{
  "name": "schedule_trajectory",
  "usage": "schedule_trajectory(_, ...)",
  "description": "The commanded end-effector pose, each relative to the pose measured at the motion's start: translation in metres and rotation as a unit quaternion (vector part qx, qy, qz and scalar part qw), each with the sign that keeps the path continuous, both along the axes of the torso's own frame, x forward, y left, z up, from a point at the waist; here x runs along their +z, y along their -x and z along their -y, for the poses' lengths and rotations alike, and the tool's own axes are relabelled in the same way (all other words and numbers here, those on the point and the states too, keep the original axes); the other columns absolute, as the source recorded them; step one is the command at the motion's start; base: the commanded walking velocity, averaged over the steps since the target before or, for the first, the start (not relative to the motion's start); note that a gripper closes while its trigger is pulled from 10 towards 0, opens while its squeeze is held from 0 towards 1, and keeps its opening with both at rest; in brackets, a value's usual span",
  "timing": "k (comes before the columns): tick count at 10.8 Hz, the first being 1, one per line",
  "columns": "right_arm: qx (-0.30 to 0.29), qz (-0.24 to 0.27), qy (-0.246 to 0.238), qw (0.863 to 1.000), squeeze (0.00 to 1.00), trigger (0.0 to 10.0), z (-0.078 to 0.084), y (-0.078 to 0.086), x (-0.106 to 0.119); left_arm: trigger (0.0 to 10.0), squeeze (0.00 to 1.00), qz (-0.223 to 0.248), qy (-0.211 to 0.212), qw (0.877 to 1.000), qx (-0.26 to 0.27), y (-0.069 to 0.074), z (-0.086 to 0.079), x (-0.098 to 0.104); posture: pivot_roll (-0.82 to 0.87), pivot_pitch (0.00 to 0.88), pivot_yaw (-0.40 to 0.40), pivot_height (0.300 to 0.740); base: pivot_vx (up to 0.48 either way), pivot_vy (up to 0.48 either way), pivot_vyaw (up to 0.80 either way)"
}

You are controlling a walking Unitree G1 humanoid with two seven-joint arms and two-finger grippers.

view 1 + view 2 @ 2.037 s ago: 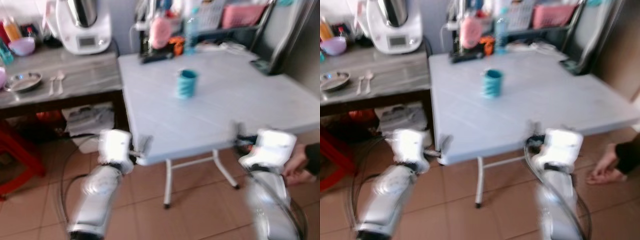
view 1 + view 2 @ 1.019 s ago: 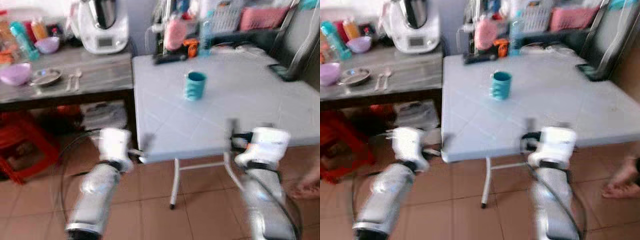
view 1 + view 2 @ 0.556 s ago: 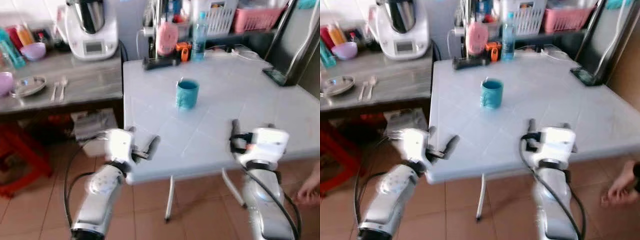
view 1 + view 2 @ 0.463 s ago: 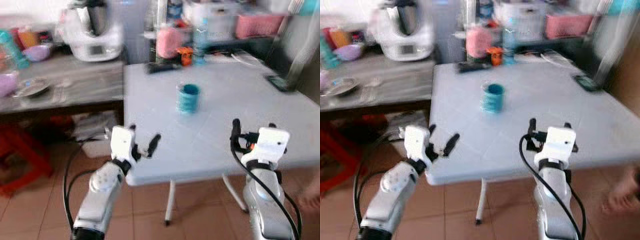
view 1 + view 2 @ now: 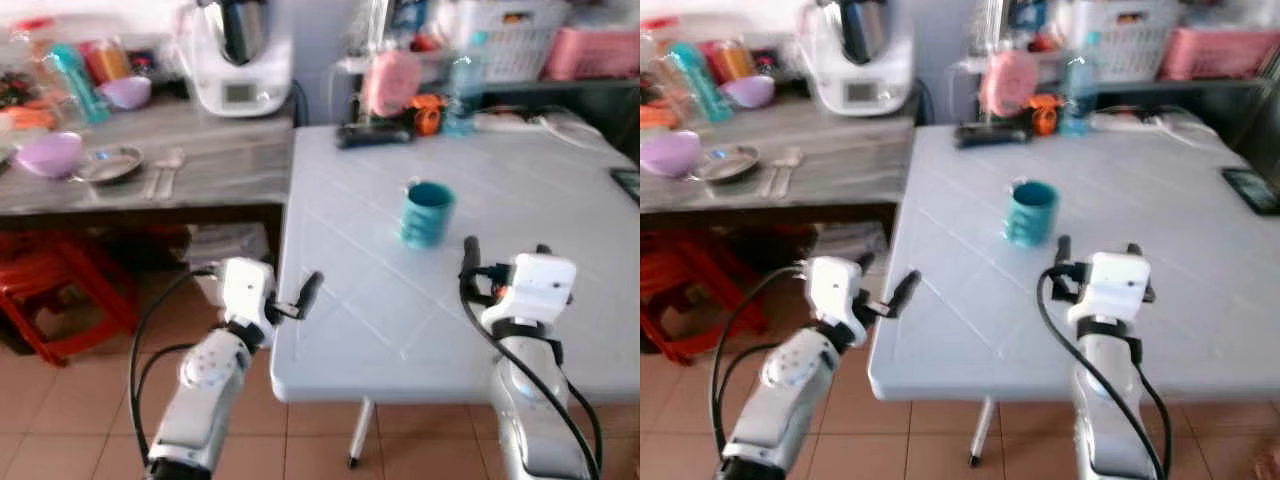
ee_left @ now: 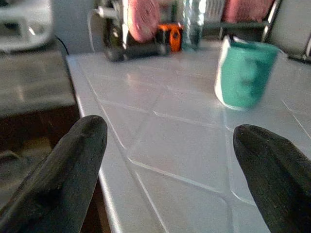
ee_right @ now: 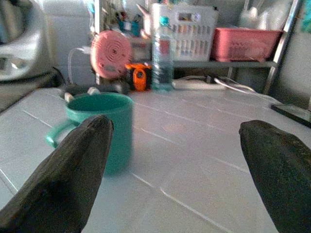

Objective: Setting the table

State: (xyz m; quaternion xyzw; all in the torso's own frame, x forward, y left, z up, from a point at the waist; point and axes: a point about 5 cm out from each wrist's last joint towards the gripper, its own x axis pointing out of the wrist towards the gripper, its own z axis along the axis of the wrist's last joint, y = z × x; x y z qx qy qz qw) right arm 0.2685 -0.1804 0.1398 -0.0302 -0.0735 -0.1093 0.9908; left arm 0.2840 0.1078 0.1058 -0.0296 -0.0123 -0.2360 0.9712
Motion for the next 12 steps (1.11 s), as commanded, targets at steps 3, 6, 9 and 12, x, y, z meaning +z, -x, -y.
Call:
schedule_trajectory(3, 0.024, -0.003, -0.005, 1.000, 0.00, 10.0, -0.013, -0.005, -0.001, 10.0, 0.00, -0.001, 0.002, 0.999, -0.037, 0.008, -0.011, -0.001, 0.05, 0.000, 0.029, 0.740, 0.000, 0.000, 0.00)
schedule_trajectory(6, 0.036, -0.017, -0.016, 0.999, 0.00, 10.0, -0.022, -0.023, -0.006, 10.0, 0.00, -0.003, 0.017, 0.993, -0.116, 0.021, -0.011, 0.001, 0.07, 0.013, 0.019, 0.740, 0.000, 0.000, 0.00)
schedule_trajectory(9, 0.034, -0.024, -0.054, 0.998, 0.00, 10.0, -0.036, -0.044, -0.009, 10.0, 0.00, -0.007, 0.017, 0.990, -0.142, 0.024, -0.007, 0.002, 0.08, 0.016, 0.019, 0.740, 0.000, 0.000, 0.00)
schedule_trajectory(12, 0.036, -0.038, -0.067, 0.996, 0.00, 10.0, -0.043, -0.067, -0.008, 10.0, 0.00, -0.018, 0.034, 0.982, -0.184, 0.034, -0.007, 0.002, 0.09, 0.053, 0.011, 0.740, 0.000, 0.000, 0.00)
